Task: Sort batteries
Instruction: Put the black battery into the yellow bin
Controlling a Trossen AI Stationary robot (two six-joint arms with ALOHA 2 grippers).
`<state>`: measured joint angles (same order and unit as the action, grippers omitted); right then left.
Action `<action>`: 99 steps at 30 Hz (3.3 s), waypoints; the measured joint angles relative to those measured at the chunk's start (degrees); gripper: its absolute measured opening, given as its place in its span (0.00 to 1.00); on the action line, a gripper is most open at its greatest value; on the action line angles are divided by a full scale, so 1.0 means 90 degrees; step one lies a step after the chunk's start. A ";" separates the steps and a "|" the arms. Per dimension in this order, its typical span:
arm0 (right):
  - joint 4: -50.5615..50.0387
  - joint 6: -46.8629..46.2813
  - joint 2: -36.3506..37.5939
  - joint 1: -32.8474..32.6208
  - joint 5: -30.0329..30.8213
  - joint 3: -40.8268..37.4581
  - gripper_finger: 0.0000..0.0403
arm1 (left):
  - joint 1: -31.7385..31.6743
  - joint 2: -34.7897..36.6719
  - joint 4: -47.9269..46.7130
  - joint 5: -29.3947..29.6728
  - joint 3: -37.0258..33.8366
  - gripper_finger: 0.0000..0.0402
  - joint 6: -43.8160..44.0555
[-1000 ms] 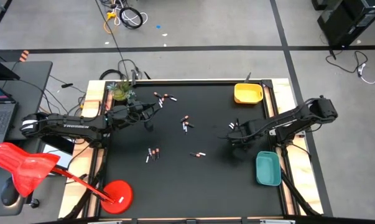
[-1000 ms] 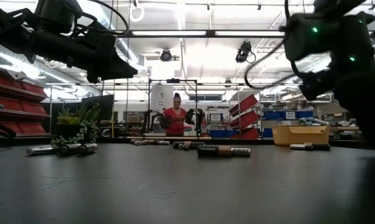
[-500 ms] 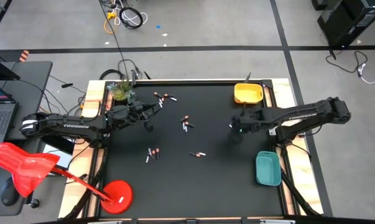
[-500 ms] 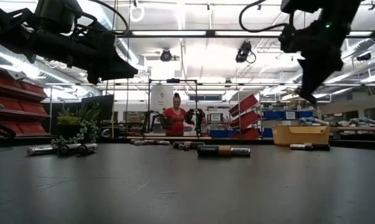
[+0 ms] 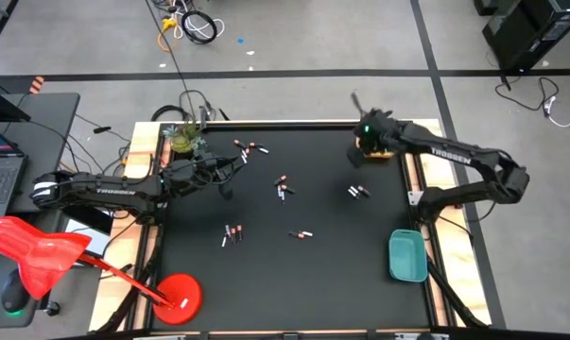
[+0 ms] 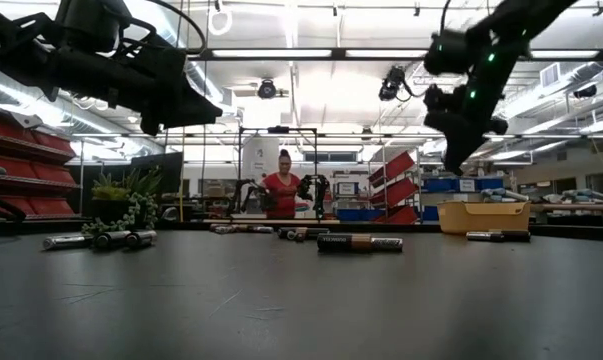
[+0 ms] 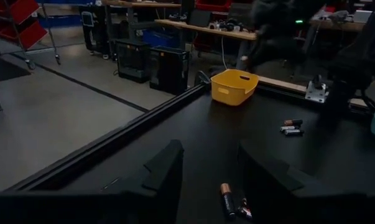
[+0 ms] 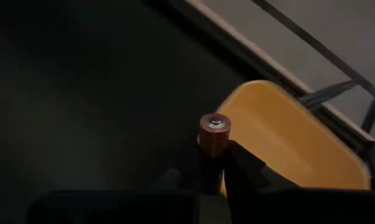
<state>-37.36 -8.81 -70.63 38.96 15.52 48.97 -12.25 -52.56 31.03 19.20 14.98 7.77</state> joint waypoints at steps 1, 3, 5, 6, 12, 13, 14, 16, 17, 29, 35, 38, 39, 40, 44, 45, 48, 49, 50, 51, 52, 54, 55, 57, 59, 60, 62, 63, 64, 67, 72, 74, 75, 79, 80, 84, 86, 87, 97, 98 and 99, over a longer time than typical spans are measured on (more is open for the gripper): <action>0.0113 0.0099 -0.0089 0.0238 -0.0054 0.0000 0.12 | 0.0000 -0.0002 0.0004 0.0000 0.0000 0.39 -0.0004; 0.0268 0.0178 -0.0295 0.0637 -0.0264 0.0000 0.12 | -0.0001 -0.0002 0.0002 0.0019 0.0000 0.39 -0.0038; 0.0298 0.0206 -0.0567 0.0932 -0.0356 0.0000 0.12 | -0.0002 0.0000 0.0002 0.0065 0.0000 0.39 -0.0109; 0.0300 0.0258 -0.0709 0.1033 -0.0354 0.0000 0.13 | -0.0001 -0.0001 0.0002 0.0073 0.0000 0.39 -0.0136; 0.0350 0.0677 -0.1322 0.1232 -0.0359 0.0000 0.37 | 0.0000 0.0000 -0.0001 0.0089 0.0000 0.39 -0.0146; 0.0341 0.0719 -0.1332 0.1225 -0.0359 0.0000 0.41 | -0.0002 0.0001 -0.0002 0.0090 0.0000 0.39 -0.0146; 0.0334 0.0775 -0.1309 0.1200 -0.0358 0.0000 0.45 | -0.0001 0.0000 -0.0006 0.0092 0.0000 0.39 -0.0146; 0.0320 0.0810 -0.1133 0.1125 -0.0353 0.0000 0.50 | 0.0000 0.0001 -0.0010 0.0095 0.0000 0.39 -0.0146; 0.0315 0.0798 -0.0981 0.1060 -0.0339 0.0000 0.52 | 0.0000 0.0001 -0.0012 0.0095 0.0000 0.39 -0.0146; -0.0220 -0.0254 0.1027 -0.1230 -0.0907 -0.1162 0.42 | -0.0001 0.0000 -0.0003 0.0100 0.0000 0.39 -0.0196; -0.0003 -0.1167 0.1203 -0.2234 -0.0982 -0.1735 0.37 | 0.0000 0.0000 0.0142 0.0097 0.0000 0.39 -0.0290; 0.0005 -0.1549 0.1119 -0.2466 -0.0878 -0.1695 0.36 | 0.0000 0.0001 0.0101 -0.0004 0.0000 0.39 -0.0196; -0.0045 -0.1744 0.1062 -0.2487 -0.0854 -0.1707 0.36 | 0.0000 -0.0001 0.0095 -0.0078 0.0000 0.39 -0.0189; -0.0055 -0.1944 0.0989 -0.2492 -0.0827 -0.1707 0.36 | 0.0000 0.0000 0.0086 -0.0117 0.0000 0.39 -0.0182; -0.0374 -0.2308 0.0632 -0.2495 -0.0673 -0.1705 0.36 | 0.0000 -0.0002 0.0083 -0.0207 0.0000 0.39 -0.0177; -0.0472 -0.2333 0.0540 -0.2495 -0.0684 -0.1705 0.36 | 0.0000 -0.0002 0.0085 -0.0209 0.0000 0.39 -0.0177; -0.0739 -0.2329 0.0209 -0.2495 -0.0835 -0.1705 0.36 | 0.0000 -0.0002 0.0078 -0.0209 0.0000 0.39 -0.0175; -0.0739 -0.2310 0.0097 -0.2495 -0.0836 -0.1705 0.36 | 0.0000 -0.0002 0.0069 -0.0209 0.0000 0.39 -0.0175; -0.0714 -0.2303 -0.0009 -0.2495 -0.0854 -0.1705 0.37 | 0.0000 -0.0002 0.0062 -0.0209 0.0000 0.39 -0.0175; -0.0693 -0.2276 -0.0112 -0.2495 -0.0857 -0.1705 0.37 | 0.0000 -0.0002 0.0061 -0.0209 0.0000 0.39 -0.0175; -0.0679 -0.2248 -0.0205 -0.2495 -0.0860 -0.1705 0.38 | 0.0000 -0.0002 0.0063 -0.0209 0.0000 0.39 -0.0175; -0.0640 -0.2208 -0.0353 -0.2483 -0.0877 -0.1705 0.39 | 0.0000 -0.0002 0.0063 -0.0209 0.0000 0.39 -0.0174; -0.0596 -0.2187 -0.0410 -0.2468 -0.0930 -0.1705 0.39 | 0.0000 -0.0002 0.0059 -0.0209 0.0000 0.39 -0.0172; -0.0520 -0.2104 -0.0545 -0.2427 -0.1149 -0.1705 0.39 | 0.0000 -0.0002 0.0046 -0.0209 0.0000 0.39 -0.0172; -0.0442 -0.2025 -0.0698 -0.2400 -0.1235 -0.1705 0.39 | 0.0000 -0.0002 0.0044 -0.0209 0.0000 0.39 -0.0172; -0.0415 -0.2017 -0.0779 -0.2397 -0.1254 -0.1684 0.38 | 0.0000 -0.0002 0.0044 -0.0211 0.0000 0.39 -0.0172; -0.0409 -0.1989 -0.0952 -0.2395 -0.1255 -0.1666 0.37 | 0.0000 -0.0004 0.0041 -0.0211 0.0000 0.39 -0.0172; -0.0422 -0.1971 -0.1037 -0.2395 -0.1256 -0.1660 0.37 | 0.0000 -0.0004 0.0041 -0.0211 0.0000 0.39 -0.0172; -0.0430 -0.1961 -0.1112 -0.2395 -0.1255 -0.1641 0.35 | 0.0000 -0.0004 0.0040 -0.0211 0.0000 0.39 -0.0172; -0.0396 -0.1986 -0.1217 -0.2397 -0.1261 -0.1627 0.25 | 0.0000 -0.0004 0.0039 -0.0211 0.0000 0.39 -0.0172; -0.0384 -0.2008 -0.1136 -0.2400 -0.1299 -0.1644 0.11 | 0.0000 -0.0004 0.0039 -0.0211 0.0000 0.39 -0.0172; -0.0391 -0.2076 -0.1064 -0.2397 -0.1303 -0.1666 0.11 | 0.0000 -0.0004 0.0039 -0.0211 0.0000 0.39 -0.0170; -0.0408 -0.2112 -0.1028 -0.2398 -0.1301 -0.1678 0.11 | 0.0000 -0.0004 0.0039 -0.0211 0.0000 0.39 -0.0170; -0.0533 -0.2257 -0.0843 -0.2397 -0.1232 -0.1710 0.11 | 0.0000 -0.0004 0.0040 -0.0211 0.0000 0.39 -0.0170; -0.0545 -0.2323 -0.0778 -0.2393 -0.1203 -0.1710 0.11 | 0.0000 -0.0004 0.0041 -0.0211 0.0000 0.39 -0.0167; -0.0906 -0.2548 -0.0461 -0.2379 -0.0554 -0.1639 0.11 | 0.0000 -0.0005 0.0041 -0.0285 0.0000 0.39 0.0093; -0.0893 -0.2662 -0.0237 -0.2373 0.0076 -0.1376 0.11 | 0.0000 -0.0075 0.0063 -0.0587 0.0000 0.39 0.0199; -0.0974 -0.2668 -0.0133 -0.2345 0.0372 -0.1262 0.11 | 0.0006 -0.0128 0.0053 -0.0717 0.0000 0.39 0.0209; -0.0156 -0.0753 -0.0092 -0.0070 0.0809 -0.0349 0.15 | 0.0073 -0.0481 0.0250 -0.0714 0.0092 0.39 0.0192; 0.0083 -0.0460 -0.0188 0.0189 0.0677 -0.0345 0.19 | 0.0075 -0.0515 0.0255 -0.0714 0.0102 0.39 0.0187; 0.0237 -0.0248 -0.0305 0.0453 0.0473 -0.0347 0.24 | 0.0073 -0.0543 0.0252 -0.0716 0.0104 0.39 0.0185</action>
<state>-35.22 -11.04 -73.37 43.04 19.78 45.85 -11.59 -57.44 33.29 12.76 15.92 9.43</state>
